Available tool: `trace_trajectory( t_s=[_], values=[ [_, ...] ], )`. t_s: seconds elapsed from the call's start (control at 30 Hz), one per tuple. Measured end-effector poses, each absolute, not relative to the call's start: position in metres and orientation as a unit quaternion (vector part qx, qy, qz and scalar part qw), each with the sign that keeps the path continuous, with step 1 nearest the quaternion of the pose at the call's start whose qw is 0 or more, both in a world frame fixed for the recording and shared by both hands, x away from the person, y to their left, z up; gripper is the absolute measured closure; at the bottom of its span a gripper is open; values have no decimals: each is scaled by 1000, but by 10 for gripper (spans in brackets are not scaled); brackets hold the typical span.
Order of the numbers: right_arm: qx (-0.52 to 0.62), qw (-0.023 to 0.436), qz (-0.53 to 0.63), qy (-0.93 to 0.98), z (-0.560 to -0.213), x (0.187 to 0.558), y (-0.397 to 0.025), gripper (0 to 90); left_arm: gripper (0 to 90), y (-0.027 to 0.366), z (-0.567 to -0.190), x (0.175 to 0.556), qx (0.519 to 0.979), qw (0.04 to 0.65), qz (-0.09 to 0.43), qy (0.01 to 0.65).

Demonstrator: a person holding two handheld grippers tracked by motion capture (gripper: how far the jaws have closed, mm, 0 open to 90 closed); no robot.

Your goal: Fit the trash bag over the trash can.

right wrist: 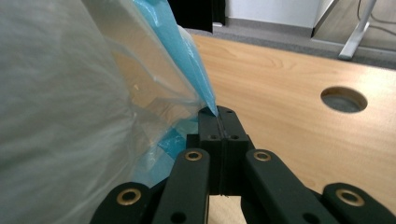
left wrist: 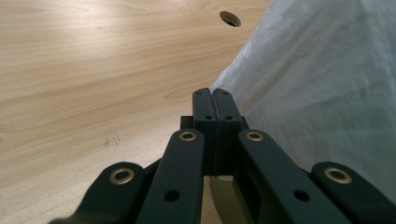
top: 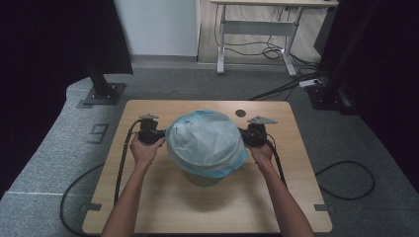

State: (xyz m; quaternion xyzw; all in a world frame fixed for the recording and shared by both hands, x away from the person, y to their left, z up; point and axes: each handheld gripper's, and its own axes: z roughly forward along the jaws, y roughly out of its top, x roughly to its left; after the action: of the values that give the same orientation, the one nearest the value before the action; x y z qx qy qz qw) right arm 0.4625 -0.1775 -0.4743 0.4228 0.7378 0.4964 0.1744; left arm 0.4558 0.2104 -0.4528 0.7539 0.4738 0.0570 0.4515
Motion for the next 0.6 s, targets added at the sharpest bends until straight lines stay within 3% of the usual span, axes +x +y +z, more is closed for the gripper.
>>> trace_trajectory(
  t_s=[0.37,0.6],
  values=[
    [439,153,473,749,-493,456,-186,887,900,210,-463,449,759,445,53,473],
    [418,164,445,775,-497,450,-179,886,900,212,-470,441,766,433,58,472]
  ],
)
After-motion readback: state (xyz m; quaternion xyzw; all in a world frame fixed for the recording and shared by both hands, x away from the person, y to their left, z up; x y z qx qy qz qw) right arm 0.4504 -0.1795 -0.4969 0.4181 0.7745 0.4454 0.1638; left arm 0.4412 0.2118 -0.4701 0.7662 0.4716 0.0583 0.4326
